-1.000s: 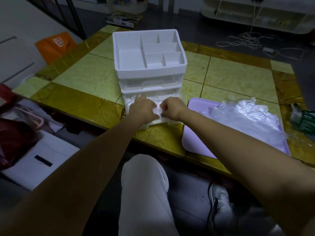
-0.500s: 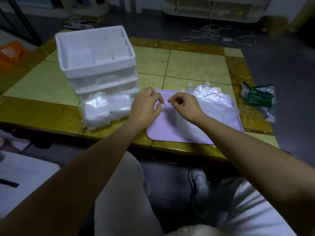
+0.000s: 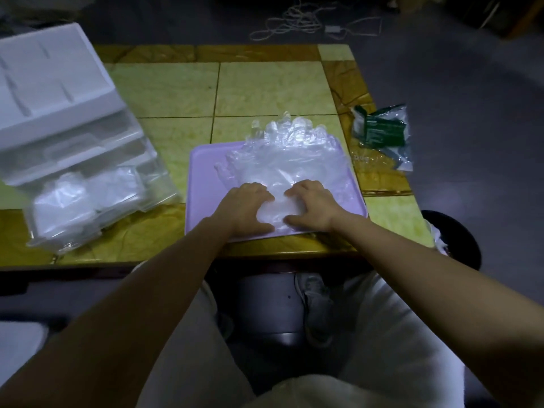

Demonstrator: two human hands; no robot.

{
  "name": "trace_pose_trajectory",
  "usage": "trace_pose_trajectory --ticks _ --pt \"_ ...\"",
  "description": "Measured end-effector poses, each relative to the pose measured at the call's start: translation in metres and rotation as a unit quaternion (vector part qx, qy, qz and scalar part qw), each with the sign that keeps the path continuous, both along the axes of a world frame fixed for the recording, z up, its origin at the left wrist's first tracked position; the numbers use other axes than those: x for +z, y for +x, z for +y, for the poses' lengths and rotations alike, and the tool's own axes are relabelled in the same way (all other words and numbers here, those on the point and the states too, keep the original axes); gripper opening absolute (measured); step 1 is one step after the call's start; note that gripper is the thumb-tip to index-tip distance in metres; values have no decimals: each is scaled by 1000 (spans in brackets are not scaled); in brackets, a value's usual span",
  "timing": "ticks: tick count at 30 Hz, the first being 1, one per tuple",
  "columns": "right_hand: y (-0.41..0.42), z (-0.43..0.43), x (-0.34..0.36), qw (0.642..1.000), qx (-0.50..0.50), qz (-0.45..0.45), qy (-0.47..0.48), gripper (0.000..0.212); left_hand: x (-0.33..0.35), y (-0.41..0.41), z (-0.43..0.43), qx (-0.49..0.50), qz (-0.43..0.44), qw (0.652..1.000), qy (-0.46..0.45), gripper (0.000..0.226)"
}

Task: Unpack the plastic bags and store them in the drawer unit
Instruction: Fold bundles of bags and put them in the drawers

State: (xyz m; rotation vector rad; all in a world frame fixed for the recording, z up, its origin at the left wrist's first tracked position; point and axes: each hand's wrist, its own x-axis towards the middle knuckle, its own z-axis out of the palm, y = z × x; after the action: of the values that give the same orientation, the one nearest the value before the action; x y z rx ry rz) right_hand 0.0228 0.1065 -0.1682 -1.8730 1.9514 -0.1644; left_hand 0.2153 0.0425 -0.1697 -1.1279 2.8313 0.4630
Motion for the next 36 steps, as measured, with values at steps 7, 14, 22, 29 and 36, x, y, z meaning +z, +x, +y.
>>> trace_pose_trajectory --ticks 7,14,22,29,36 --pt "-5 -5 -2 1000 28 0 -2 66 -1 -2 -11 0 20 1000 -10 61" --pt "-9 -12 -3 999 21 -28 -16 37 -2 -10 -13 29 39 997 -57 32" --pt "-13 -9 1 1000 24 -12 -10 59 6 -15 -19 52 93 991 -82 25" --pt "-15 -8 6 987 -71 -107 -92 15 10 2 -12 52 143 988 10 62" --pt "-12 -6 10 977 -96 -186 -47 39 7 12 -7 126 166 976 67 54"
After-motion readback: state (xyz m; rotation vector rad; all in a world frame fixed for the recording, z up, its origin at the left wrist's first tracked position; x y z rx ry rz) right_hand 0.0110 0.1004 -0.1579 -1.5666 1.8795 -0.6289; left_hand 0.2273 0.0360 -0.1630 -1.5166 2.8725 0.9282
